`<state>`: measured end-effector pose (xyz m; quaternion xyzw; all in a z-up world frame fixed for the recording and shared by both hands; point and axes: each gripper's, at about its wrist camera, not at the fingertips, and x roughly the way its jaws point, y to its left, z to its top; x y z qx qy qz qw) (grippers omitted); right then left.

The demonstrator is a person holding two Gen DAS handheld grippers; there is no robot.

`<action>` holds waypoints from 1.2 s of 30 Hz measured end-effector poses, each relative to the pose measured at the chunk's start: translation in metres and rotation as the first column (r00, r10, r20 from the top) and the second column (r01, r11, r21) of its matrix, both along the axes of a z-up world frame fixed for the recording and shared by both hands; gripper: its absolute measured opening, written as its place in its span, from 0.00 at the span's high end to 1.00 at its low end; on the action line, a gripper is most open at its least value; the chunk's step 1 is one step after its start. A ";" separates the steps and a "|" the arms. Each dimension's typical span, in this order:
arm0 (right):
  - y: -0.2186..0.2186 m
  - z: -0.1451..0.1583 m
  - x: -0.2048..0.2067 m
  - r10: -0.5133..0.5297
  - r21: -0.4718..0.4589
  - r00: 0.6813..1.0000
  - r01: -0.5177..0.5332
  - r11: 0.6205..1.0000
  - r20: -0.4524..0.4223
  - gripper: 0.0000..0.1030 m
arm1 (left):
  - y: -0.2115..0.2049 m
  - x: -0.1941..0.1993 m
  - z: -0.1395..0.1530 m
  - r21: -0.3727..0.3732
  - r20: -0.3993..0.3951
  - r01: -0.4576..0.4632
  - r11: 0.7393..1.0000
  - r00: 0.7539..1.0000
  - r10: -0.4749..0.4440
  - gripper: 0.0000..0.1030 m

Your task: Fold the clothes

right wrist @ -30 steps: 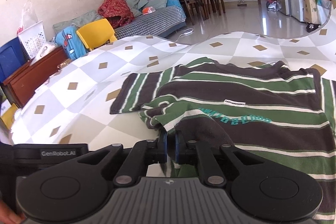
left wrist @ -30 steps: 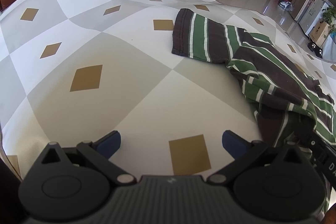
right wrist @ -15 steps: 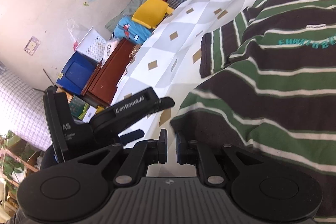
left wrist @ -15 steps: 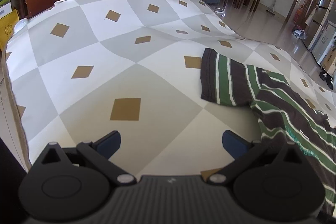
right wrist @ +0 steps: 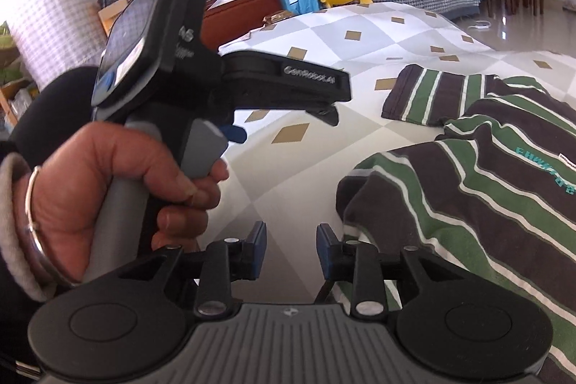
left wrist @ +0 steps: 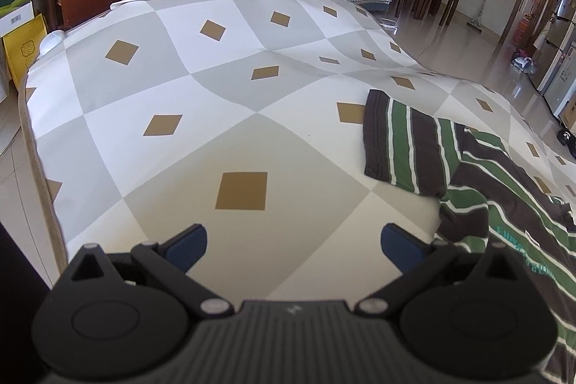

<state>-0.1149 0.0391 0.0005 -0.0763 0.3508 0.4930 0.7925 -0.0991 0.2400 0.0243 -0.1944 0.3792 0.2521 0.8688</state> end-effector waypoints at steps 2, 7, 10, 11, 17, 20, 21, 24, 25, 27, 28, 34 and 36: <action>0.005 -0.008 -0.006 0.014 -0.050 0.999 -0.012 0.999 0.043 0.68 | -0.002 0.001 0.000 -0.002 0.000 0.010 1.000 1.000 -0.010 0.00; 0.008 -0.022 -0.005 -0.021 -0.162 0.988 0.047 0.986 0.155 0.67 | -0.004 0.001 -0.001 -0.011 0.000 0.023 1.000 1.000 -0.023 0.00; 0.005 -0.028 0.003 -0.062 -0.195 0.985 0.093 0.976 0.158 0.66 | -0.003 0.001 -0.003 -0.019 -0.001 0.023 1.000 1.000 -0.023 0.00; 0.004 -0.029 0.005 -0.070 -0.195 0.986 0.100 0.976 0.152 0.64 | -0.003 0.001 -0.003 -0.025 -0.001 0.021 0.999 1.000 -0.021 0.00; 0.002 -0.033 0.008 -0.085 -0.187 0.986 0.110 0.976 0.141 0.54 | -0.001 0.002 -0.006 -0.053 -0.003 0.018 0.998 1.000 -0.018 0.00; 0.006 -0.036 0.001 -0.053 -0.210 0.980 0.093 0.973 0.190 0.53 | -0.003 0.003 -0.006 -0.050 -0.004 0.025 0.998 1.000 -0.025 0.00; 0.006 -0.037 -0.001 -0.043 -0.219 0.977 0.089 0.972 0.207 0.54 | -0.003 0.003 -0.007 -0.049 -0.004 0.027 0.998 1.000 -0.028 0.00; 0.007 -0.039 -0.001 -0.033 -0.238 0.970 0.092 0.967 0.240 0.59 | -0.003 0.003 -0.007 -0.048 -0.006 0.028 0.998 1.000 -0.028 0.00; 0.007 -0.039 -0.001 -0.034 -0.240 0.969 0.095 0.966 0.245 0.60 | -0.003 0.003 -0.007 -0.049 -0.006 0.026 0.998 1.000 -0.026 0.00; 0.006 -0.038 0.001 -0.049 -0.240 0.967 0.111 0.964 0.249 0.70 | -0.002 0.003 -0.006 -0.050 -0.005 0.023 0.998 1.000 -0.023 0.00; 0.005 -0.038 0.003 -0.060 -0.238 0.967 0.121 0.964 0.249 0.74 | -0.002 0.003 -0.006 -0.050 -0.005 0.022 0.999 1.000 -0.022 0.00; -0.005 -0.028 0.019 -0.164 -0.170 0.977 0.186 0.968 0.140 0.91 | -0.003 0.001 -0.003 -0.036 0.001 0.028 0.999 1.000 -0.028 0.00; -0.015 -0.020 0.029 -0.201 -0.084 0.980 0.201 0.976 0.010 0.91 | -0.002 -0.001 -0.001 -0.030 0.005 0.023 0.999 1.000 -0.023 0.00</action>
